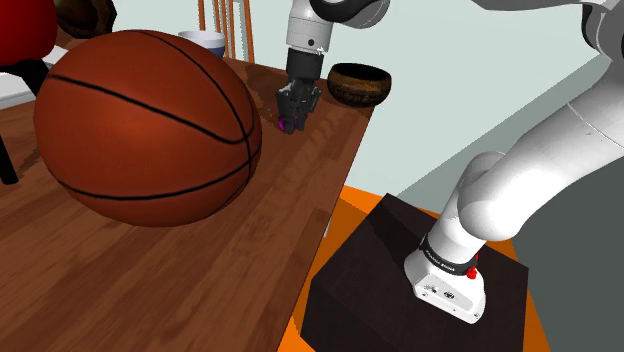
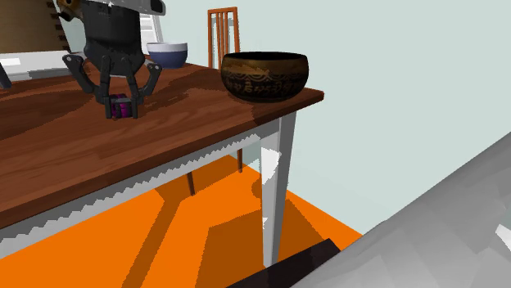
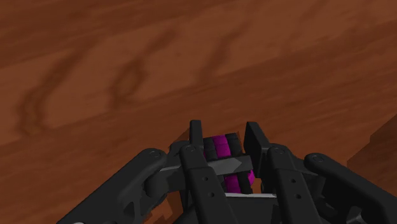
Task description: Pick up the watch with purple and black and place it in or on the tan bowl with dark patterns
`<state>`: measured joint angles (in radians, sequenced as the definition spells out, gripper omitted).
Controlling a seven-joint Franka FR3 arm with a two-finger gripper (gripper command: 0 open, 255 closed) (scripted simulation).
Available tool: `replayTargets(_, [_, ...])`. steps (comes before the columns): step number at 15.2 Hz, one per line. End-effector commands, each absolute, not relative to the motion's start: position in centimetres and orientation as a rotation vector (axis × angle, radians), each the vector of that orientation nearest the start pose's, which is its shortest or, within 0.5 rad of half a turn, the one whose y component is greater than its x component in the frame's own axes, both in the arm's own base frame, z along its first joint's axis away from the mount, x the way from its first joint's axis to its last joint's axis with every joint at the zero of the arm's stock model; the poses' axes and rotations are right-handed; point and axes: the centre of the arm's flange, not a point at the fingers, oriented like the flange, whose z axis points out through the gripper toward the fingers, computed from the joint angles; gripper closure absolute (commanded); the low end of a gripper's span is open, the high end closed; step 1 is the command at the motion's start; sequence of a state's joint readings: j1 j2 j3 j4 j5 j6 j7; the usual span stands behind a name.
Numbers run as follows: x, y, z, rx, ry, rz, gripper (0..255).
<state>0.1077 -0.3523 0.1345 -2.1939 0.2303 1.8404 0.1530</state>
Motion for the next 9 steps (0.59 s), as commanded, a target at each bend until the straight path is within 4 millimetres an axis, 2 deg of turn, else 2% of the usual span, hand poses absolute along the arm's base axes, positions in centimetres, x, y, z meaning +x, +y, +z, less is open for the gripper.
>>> replayTargets(1, [43.1,13.1,52.7,-2.969,-0.029,0.055,255])
replayTargets(9, [43.1,13.1,56.9,-2.969,-0.029,0.055,255])
